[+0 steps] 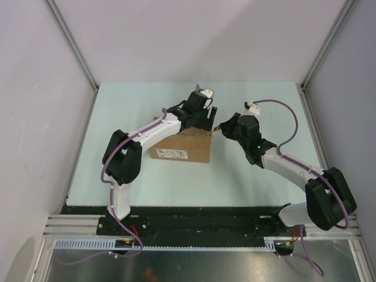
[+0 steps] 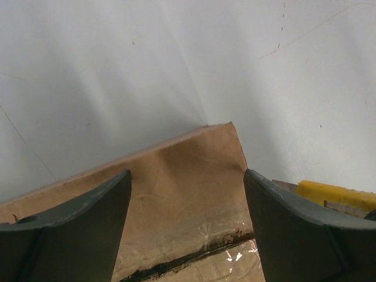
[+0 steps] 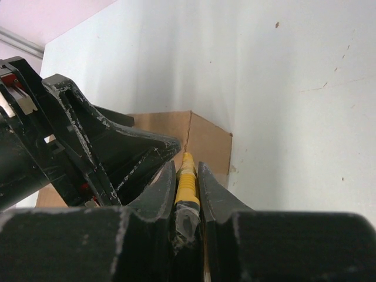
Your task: Unpack the express box
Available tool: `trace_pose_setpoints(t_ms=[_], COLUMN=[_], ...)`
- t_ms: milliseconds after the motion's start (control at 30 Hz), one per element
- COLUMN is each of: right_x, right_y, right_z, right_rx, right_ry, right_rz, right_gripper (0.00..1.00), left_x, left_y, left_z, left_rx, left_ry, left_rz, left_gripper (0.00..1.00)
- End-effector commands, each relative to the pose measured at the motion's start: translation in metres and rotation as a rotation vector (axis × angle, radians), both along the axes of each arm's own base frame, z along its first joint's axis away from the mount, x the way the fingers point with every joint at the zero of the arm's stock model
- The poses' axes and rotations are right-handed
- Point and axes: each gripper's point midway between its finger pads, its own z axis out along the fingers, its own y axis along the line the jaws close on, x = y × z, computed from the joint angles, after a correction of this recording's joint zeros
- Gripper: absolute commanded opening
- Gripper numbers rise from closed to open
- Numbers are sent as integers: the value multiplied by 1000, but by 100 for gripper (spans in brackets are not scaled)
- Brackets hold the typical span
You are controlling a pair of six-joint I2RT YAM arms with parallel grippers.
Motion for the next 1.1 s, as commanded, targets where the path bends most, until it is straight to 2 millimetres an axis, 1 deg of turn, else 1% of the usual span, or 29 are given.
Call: trace_pose_setpoints(t_ms=[0, 167, 267, 333, 500, 833, 933, 1067], right_x=[4, 4, 4, 5, 3, 3, 4, 1], right_y=[1, 7, 7, 3, 2, 8, 9, 9], right_z=[1, 3, 10, 18, 27, 15, 7, -3], right_rx=[1, 15, 30, 35, 44, 34, 25, 2], right_ry=[-16, -23, -41, -60, -79, -51, -37, -9], right_rz=[-13, 13, 6, -12, -16, -6, -4, -3], right_gripper=[0, 0, 0, 0, 0, 0, 0, 0], left_x=[-5, -5, -5, -5, -6, -6, -7, -8], left_y=[5, 3, 4, 6, 5, 4, 6, 6], left_z=[-14, -14, -16, -16, -15, -16, -18, -19], left_rx=[52, 49, 56, 60, 59, 56, 61, 55], left_ry=[52, 58, 60, 65, 67, 73, 78, 89], left_rz=[4, 1, 4, 6, 4, 5, 16, 26], left_gripper=[82, 82, 83, 83, 83, 83, 83, 82])
